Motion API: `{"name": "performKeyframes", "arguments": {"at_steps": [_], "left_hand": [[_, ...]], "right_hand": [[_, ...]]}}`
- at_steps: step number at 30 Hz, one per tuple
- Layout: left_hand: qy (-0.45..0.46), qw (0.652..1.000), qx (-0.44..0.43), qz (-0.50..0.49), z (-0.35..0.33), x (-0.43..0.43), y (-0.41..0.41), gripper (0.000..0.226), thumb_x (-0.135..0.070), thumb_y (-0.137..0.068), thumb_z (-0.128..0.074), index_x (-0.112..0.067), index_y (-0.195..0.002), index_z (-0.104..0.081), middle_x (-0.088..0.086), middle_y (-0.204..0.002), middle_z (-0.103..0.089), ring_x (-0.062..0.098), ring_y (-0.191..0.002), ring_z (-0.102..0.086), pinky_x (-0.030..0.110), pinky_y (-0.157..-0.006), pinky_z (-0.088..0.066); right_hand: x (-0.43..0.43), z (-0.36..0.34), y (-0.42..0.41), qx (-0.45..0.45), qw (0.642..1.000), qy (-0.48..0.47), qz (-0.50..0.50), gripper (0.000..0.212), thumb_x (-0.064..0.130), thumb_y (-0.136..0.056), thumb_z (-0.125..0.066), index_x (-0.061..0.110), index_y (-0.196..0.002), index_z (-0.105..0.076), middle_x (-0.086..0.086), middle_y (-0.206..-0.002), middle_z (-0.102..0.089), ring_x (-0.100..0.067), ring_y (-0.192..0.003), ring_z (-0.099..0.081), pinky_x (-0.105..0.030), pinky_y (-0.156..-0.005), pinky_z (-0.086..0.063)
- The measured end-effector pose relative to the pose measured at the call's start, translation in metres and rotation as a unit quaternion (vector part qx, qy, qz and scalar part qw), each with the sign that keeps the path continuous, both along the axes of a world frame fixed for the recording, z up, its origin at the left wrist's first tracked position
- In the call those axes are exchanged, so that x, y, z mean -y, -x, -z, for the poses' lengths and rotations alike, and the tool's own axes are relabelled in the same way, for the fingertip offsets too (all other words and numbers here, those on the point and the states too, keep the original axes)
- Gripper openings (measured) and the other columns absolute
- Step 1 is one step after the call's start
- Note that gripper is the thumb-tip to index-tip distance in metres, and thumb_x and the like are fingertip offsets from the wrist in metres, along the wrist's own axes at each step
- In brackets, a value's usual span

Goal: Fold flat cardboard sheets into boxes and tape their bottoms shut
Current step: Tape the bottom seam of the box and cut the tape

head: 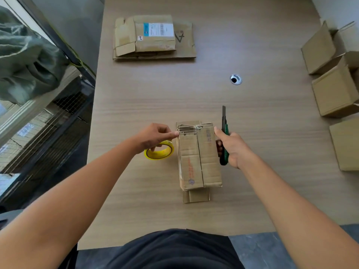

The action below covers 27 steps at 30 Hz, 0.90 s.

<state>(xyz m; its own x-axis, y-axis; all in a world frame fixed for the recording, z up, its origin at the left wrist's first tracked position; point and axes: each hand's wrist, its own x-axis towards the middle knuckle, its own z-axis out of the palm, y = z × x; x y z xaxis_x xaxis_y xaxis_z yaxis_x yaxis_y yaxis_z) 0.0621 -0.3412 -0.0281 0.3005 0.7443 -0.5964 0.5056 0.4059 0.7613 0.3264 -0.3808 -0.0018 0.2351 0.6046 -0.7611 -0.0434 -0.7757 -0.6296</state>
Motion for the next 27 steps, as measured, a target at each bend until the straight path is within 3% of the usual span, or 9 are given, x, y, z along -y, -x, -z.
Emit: {"name": "performKeyframes", "arguments": {"at_steps": [2, 5, 7, 9, 13, 16, 19, 24, 27], "left_hand": [[0.005, 1.0, 0.003, -0.01, 0.001, 0.004, -0.001, 0.056, -0.066, -0.073, -0.073, -0.012, -0.08, -0.068, 0.001, -0.069, -0.055, 0.014, -0.046, -0.047, 0.051, -0.068, -0.055], [-0.01, 0.999, -0.008, -0.03, -0.002, 0.01, -0.006, 0.06, -0.068, -0.072, -0.073, -0.01, -0.083, -0.065, 0.0, -0.066, -0.052, 0.016, -0.052, -0.051, 0.032, -0.053, -0.045], [-0.026, 0.999, -0.029, -0.038, -0.003, 0.015, -0.01, 0.055, -0.063, -0.079, -0.072, -0.009, -0.086, -0.064, 0.0, -0.065, -0.052, 0.02, -0.058, -0.055, 0.022, -0.043, -0.038], [-0.031, 0.998, -0.036, -0.047, -0.002, 0.019, -0.013, 0.052, -0.062, -0.081, -0.072, -0.011, -0.085, -0.063, 0.001, -0.066, -0.053, 0.022, -0.057, -0.055, 0.021, -0.041, -0.036], [-0.031, 0.998, -0.004, -0.059, -0.003, 0.027, -0.01, 0.034, -0.042, -0.09, -0.071, -0.008, -0.091, -0.066, 0.006, -0.073, -0.055, 0.021, -0.061, -0.053, 0.026, -0.046, -0.043], [-0.028, 0.997, 0.044, -0.061, -0.003, 0.034, -0.003, 0.015, -0.018, -0.097, -0.063, -0.01, -0.107, -0.069, 0.009, -0.095, -0.065, 0.021, -0.078, -0.06, 0.028, -0.05, -0.049], [-0.045, 0.996, 0.031, -0.07, -0.002, 0.041, 0.008, 0.022, -0.021, -0.096, -0.065, -0.017, -0.117, -0.07, 0.003, -0.115, -0.069, 0.029, -0.095, -0.068, 0.032, -0.06, -0.055], [-0.119, 0.992, -0.038, -0.018, -0.017, 0.04, 0.007, 0.01, -0.022, -0.091, -0.068, -0.022, -0.101, -0.071, -0.008, -0.11, -0.071, 0.017, -0.068, -0.064, 0.023, -0.049, -0.049], [-0.154, 0.979, -0.133, 0.023, -0.03, 0.035, 0.002, 0.003, -0.031, -0.087, -0.07, -0.031, -0.09, -0.069, -0.015, -0.102, -0.07, 0.017, -0.055, -0.063, 0.023, -0.057, -0.047]], "right_hand": [[0.0, -0.008, -0.009, 0.049, 0.998, 0.021, -0.041, 0.041, 0.042, -0.091, -0.071, 0.01, -0.102, -0.047, -0.004, -0.073, -0.05, -0.015, -0.058, -0.043, -0.033, -0.054, -0.043], [0.007, -0.034, -0.01, 0.18, 0.974, -0.047, -0.129, 0.03, 0.033, -0.096, -0.057, 0.014, -0.114, -0.042, -0.004, -0.086, -0.052, -0.018, -0.067, -0.048, -0.037, -0.062, -0.043], [0.017, -0.053, 0.008, 0.26, 0.932, -0.122, -0.222, 0.021, 0.033, -0.1, -0.05, 0.013, -0.105, -0.049, -0.003, -0.088, -0.056, -0.021, -0.075, -0.054, -0.034, -0.066, -0.041], [0.028, -0.065, 0.033, 0.301, 0.883, -0.17, -0.318, 0.026, 0.036, -0.103, -0.047, 0.011, -0.099, -0.052, -0.008, -0.099, -0.057, -0.026, -0.095, -0.053, -0.035, -0.078, -0.04], [0.042, -0.061, 0.072, 0.375, 0.775, -0.142, -0.488, 0.052, 0.041, -0.106, -0.037, -0.003, -0.123, -0.06, -0.022, -0.144, -0.042, -0.034, -0.136, -0.029, -0.039, -0.117, -0.02], [0.049, -0.061, 0.079, 0.376, 0.769, -0.104, -0.507, 0.059, 0.042, -0.107, -0.03, -0.003, -0.128, -0.063, -0.022, -0.164, -0.014, -0.033, -0.152, -0.007, -0.037, -0.124, -0.003], [0.055, -0.058, 0.082, 0.369, 0.755, -0.082, -0.535, 0.061, 0.042, -0.108, -0.026, -0.001, -0.128, -0.064, -0.021, -0.167, 0.005, -0.03, -0.154, 0.01, -0.036, -0.123, 0.007], [0.054, -0.05, 0.089, 0.387, 0.736, -0.052, -0.552, 0.064, 0.044, -0.106, -0.025, -0.002, -0.134, -0.059, -0.022, -0.166, 0.009, -0.034, -0.154, 0.013, -0.044, -0.125, 0.005], [0.046, -0.054, 0.094, 0.381, 0.739, -0.017, -0.555, 0.064, 0.043, -0.105, -0.024, -0.002, -0.142, -0.051, -0.021, -0.166, 0.009, -0.035, -0.154, 0.011, -0.048, -0.126, -0.001]]}}
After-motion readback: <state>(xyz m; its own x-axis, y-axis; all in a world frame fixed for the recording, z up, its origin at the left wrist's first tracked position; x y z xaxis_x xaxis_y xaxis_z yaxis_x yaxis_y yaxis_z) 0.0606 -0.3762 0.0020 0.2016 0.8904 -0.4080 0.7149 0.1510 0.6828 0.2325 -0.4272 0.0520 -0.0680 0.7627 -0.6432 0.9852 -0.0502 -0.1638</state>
